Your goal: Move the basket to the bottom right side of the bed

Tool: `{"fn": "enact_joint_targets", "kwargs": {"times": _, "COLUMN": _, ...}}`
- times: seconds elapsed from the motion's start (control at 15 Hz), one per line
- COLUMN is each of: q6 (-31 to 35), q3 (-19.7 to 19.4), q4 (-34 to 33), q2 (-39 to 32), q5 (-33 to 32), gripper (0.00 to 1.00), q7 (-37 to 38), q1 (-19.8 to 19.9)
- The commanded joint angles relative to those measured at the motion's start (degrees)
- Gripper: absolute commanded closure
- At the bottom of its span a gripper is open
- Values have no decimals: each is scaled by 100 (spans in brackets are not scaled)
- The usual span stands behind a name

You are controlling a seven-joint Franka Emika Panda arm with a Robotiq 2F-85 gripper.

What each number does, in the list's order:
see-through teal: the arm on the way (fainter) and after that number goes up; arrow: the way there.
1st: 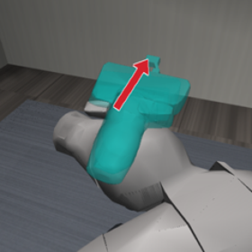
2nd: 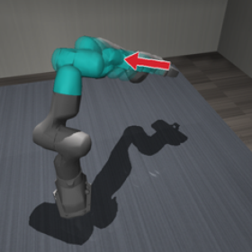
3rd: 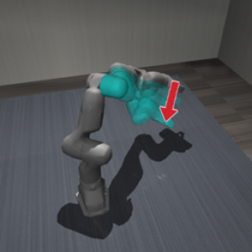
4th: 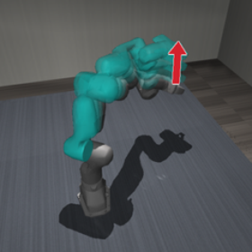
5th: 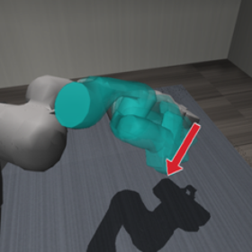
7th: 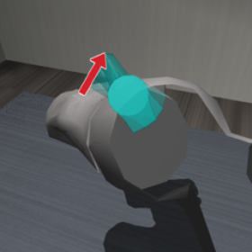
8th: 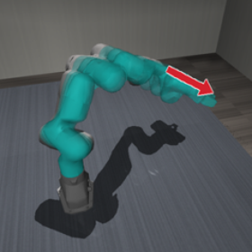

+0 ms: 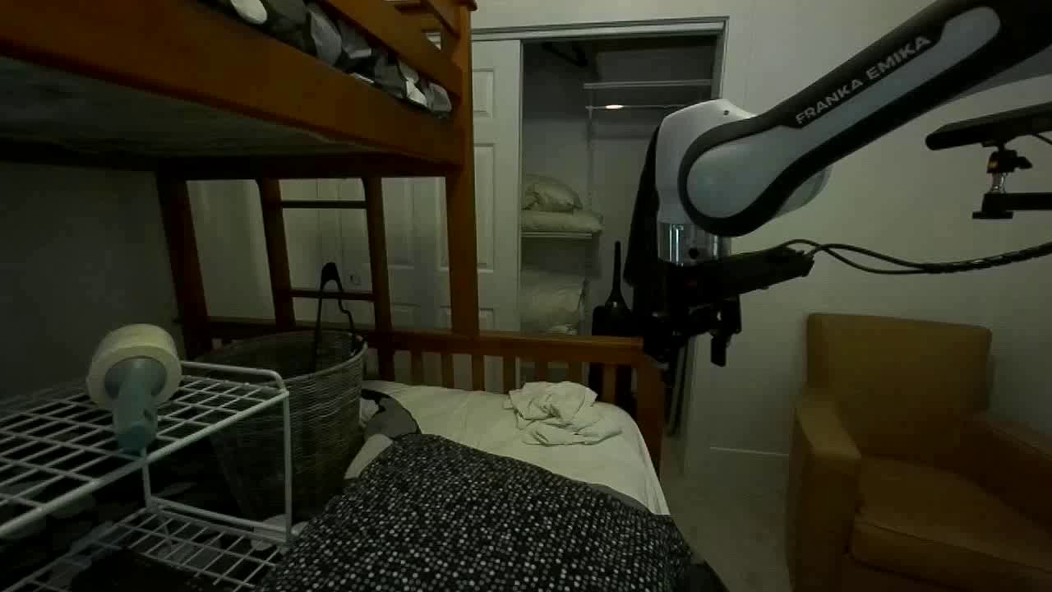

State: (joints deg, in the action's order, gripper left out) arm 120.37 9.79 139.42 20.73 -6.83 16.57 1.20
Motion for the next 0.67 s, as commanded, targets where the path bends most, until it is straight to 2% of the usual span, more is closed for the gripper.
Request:
{"fn": "enact_joint_targets", "kwargs": {"times": 0.0, "q6": -16, "q3": -88, "q4": -9, "q2": -7, "q5": -35, "gripper": 0, "q7": 26, "q1": -93}}
{"fn": "enact_joint_targets", "kwargs": {"times": 0.47, "q6": -16, "q3": -88, "q4": -9, "q2": -7, "q5": -35, "gripper": 0, "q7": 26, "q1": -93}}
{"fn": "enact_joint_targets", "kwargs": {"times": 0.6, "q6": 257, "q3": -100, "q4": -97, "q2": -67, "q5": 58, "gripper": 0, "q7": 392, "q1": -19}}
